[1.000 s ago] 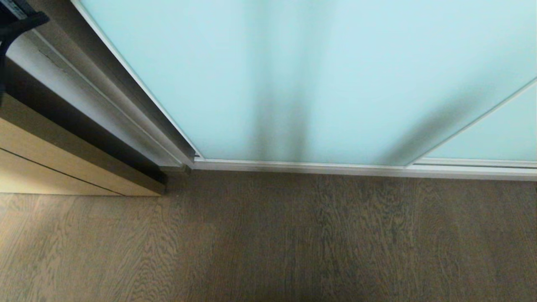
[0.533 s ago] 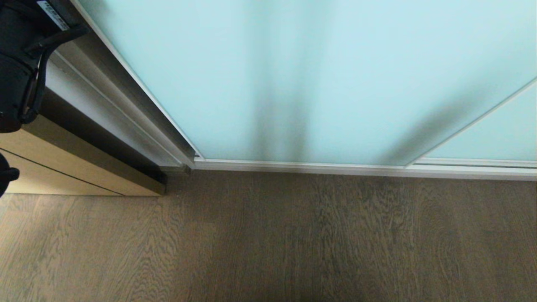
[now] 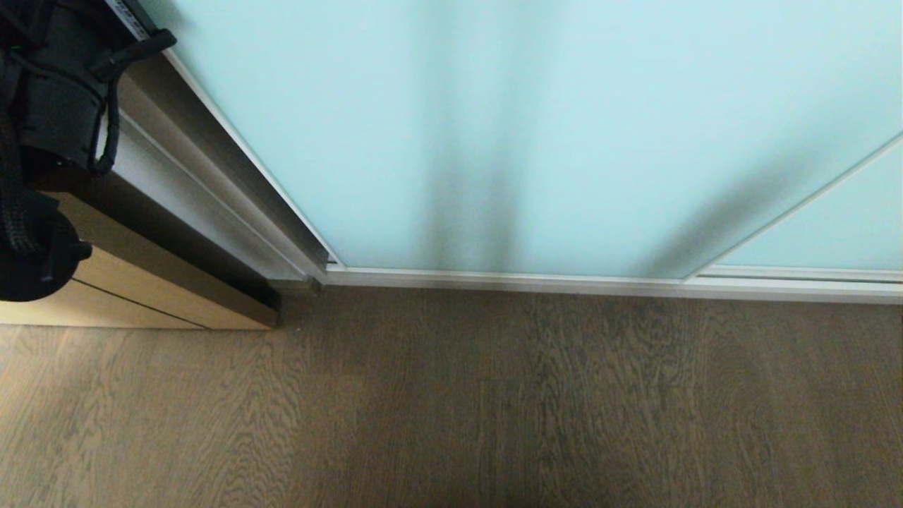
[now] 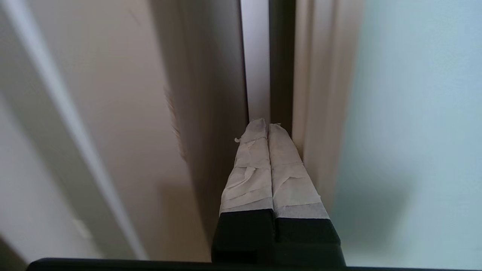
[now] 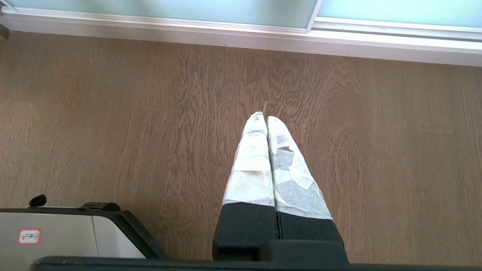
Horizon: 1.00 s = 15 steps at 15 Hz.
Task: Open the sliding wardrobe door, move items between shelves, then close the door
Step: Open the door
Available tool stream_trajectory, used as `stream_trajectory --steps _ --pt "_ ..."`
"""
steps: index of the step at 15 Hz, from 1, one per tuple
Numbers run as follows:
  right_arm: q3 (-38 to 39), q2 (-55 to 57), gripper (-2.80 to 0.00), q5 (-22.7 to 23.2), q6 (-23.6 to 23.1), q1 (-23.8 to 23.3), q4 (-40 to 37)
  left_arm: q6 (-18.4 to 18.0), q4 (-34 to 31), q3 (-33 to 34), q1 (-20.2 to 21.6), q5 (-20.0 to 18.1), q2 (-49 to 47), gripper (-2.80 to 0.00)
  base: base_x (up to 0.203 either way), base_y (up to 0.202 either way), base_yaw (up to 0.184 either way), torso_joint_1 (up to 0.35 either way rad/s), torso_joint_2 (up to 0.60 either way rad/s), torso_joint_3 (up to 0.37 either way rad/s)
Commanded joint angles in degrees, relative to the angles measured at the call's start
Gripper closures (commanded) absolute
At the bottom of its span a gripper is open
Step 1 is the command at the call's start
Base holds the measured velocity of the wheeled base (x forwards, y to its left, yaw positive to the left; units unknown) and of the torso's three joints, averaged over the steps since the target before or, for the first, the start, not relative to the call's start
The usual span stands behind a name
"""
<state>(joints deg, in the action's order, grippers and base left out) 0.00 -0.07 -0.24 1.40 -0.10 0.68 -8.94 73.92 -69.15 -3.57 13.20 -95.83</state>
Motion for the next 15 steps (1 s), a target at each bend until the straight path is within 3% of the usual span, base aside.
stream_trajectory --steps 1,5,12,15 --pt "0.0 0.1 0.0 0.0 0.0 0.0 0.0 0.1 0.3 -2.2 0.1 -0.1 -3.5 0.0 0.0 0.0 0.0 0.0 0.0 0.0" --pt "0.0 0.1 0.0 0.0 0.0 0.0 0.0 0.2 0.3 -4.0 -0.8 -0.2 -5.6 0.0 0.0 0.0 0.0 0.0 0.0 0.0" --pt "0.0 0.1 0.0 0.0 0.0 0.0 0.0 -1.1 0.1 -4.3 -8.9 0.3 -6.4 0.0 0.0 0.0 0.0 0.0 0.0 0.0" --pt "0.0 0.1 0.0 0.0 0.0 0.0 0.0 -3.2 0.2 -7.7 -12.5 0.5 -9.4 0.0 0.0 0.0 0.0 0.0 0.0 0.0"
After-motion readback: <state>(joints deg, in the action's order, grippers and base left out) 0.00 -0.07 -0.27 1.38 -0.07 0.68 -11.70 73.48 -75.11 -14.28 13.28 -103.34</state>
